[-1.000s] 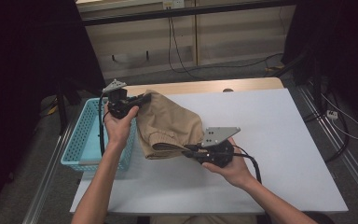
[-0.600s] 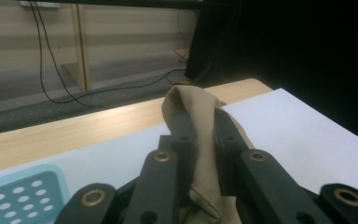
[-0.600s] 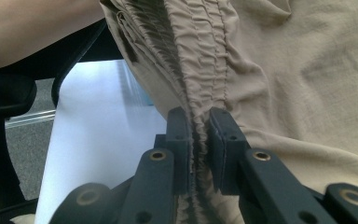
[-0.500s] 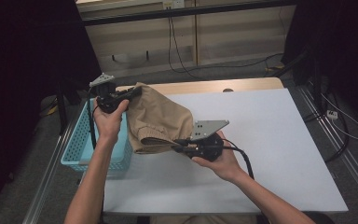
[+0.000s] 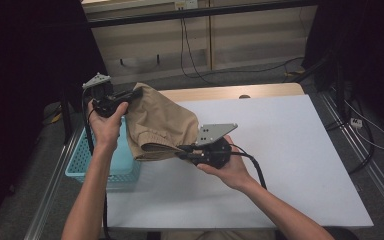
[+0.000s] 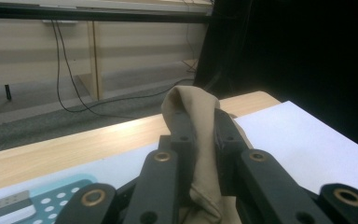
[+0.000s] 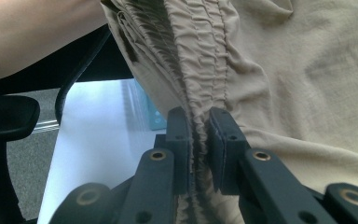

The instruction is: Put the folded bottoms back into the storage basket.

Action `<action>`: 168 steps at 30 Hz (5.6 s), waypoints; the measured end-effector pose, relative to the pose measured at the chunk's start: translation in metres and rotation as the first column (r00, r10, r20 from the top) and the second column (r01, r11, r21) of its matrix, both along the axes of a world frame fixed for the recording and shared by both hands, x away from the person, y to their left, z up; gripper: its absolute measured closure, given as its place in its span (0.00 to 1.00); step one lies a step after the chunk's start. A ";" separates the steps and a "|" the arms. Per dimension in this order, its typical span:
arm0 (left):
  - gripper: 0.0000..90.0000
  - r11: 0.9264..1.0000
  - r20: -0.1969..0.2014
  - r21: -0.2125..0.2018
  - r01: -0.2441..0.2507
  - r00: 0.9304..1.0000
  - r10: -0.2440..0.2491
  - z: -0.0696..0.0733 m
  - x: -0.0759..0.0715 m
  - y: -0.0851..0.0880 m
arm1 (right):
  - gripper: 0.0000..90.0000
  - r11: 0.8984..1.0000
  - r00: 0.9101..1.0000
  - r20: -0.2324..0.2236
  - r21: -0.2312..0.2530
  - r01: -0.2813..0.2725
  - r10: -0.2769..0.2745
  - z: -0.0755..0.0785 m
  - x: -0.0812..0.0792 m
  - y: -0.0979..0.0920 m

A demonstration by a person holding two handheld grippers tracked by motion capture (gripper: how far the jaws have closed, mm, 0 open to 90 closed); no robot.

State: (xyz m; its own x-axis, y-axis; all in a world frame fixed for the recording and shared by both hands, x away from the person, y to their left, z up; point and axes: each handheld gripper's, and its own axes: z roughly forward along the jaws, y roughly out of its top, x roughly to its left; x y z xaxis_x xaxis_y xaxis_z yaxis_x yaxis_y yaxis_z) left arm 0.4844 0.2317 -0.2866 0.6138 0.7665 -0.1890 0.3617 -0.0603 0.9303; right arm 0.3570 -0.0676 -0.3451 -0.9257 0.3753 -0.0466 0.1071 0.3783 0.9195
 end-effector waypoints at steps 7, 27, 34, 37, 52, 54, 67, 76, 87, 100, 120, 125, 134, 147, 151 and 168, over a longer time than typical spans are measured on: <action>0.91 1.000 0.012 -0.011 -0.022 1.000 0.022 0.008 0.000 0.009 | 0.88 1.000 1.000 0.001 0.023 -0.010 0.010 0.007 0.006 0.010; 0.91 0.997 0.034 -0.020 -0.080 0.996 0.081 0.025 -0.006 0.046 | 0.88 0.997 0.998 0.011 0.054 -0.058 0.058 0.020 0.015 0.041; 0.91 0.994 0.041 -0.025 -0.105 0.994 0.106 0.029 -0.008 0.059 | 0.88 0.995 0.997 0.011 0.061 -0.073 0.073 0.024 0.019 0.053; 0.91 0.993 0.043 -0.031 -0.113 0.993 0.114 0.031 -0.009 0.064 | 0.88 0.995 0.997 0.007 0.069 -0.078 0.078 0.026 0.020 0.057; 0.91 0.986 0.046 -0.024 -0.165 0.985 0.166 0.034 -0.014 0.092 | 0.88 0.991 0.994 0.000 0.074 -0.112 0.113 0.031 0.024 0.082; 0.91 0.985 0.044 -0.034 -0.168 0.984 0.170 0.035 -0.014 0.098 | 0.88 0.990 0.993 0.003 0.074 -0.116 0.116 0.033 0.025 0.087; 0.91 0.976 0.033 -0.021 -0.218 0.975 0.218 0.036 -0.018 0.123 | 0.88 0.988 0.990 0.004 0.063 -0.143 0.143 0.042 0.027 0.111; 0.91 0.969 0.024 -0.034 -0.244 0.969 0.245 0.034 -0.021 0.144 | 0.88 0.984 0.986 -0.002 0.060 -0.165 0.166 0.047 0.030 0.129; 0.91 0.962 -0.007 -0.046 -0.271 0.963 0.271 0.023 -0.021 0.167 | 0.88 0.982 0.982 -0.020 0.041 -0.185 0.186 0.043 0.033 0.154; 0.91 0.959 -0.050 -0.028 -0.282 0.959 0.280 0.003 -0.013 0.178 | 0.88 0.982 0.981 -0.052 0.022 -0.188 0.189 0.027 0.037 0.172; 0.91 0.956 -0.109 -0.028 -0.292 0.951 0.288 -0.027 0.000 0.193 | 0.88 0.984 0.981 -0.082 -0.019 -0.178 0.176 0.005 0.045 0.198; 0.91 0.956 -0.117 -0.022 -0.293 0.950 0.289 -0.031 0.004 0.194 | 0.88 0.985 0.982 -0.088 -0.015 -0.172 0.170 0.002 0.047 0.199; 0.91 0.965 -0.114 0.013 -0.262 0.958 0.262 -0.029 0.010 0.185 | 0.87 0.989 0.984 -0.096 -0.016 -0.149 0.147 -0.005 0.052 0.204; 0.91 0.963 -0.143 0.022 -0.267 0.953 0.267 -0.042 0.015 0.190 | 0.87 0.989 0.986 -0.095 -0.032 -0.144 0.141 -0.017 0.052 0.211; 0.91 0.964 -0.148 0.026 -0.266 0.952 0.267 -0.045 0.014 0.193 | 0.87 0.989 0.984 -0.106 -0.039 -0.146 0.141 -0.023 0.053 0.214; 0.91 0.967 -0.168 0.016 -0.253 0.953 0.252 -0.059 0.019 0.189 | 0.86 0.990 0.984 -0.128 -0.059 -0.131 0.123 -0.040 0.053 0.221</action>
State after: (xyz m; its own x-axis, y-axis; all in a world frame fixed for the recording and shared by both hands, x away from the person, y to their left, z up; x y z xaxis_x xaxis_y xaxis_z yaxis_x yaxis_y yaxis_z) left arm 0.5031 0.4204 -0.3460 0.3596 0.8911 -0.2767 0.5148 0.0579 0.8554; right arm 0.4096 0.1536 -0.3848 -0.9659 0.2539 0.0504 0.1657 0.4567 0.8740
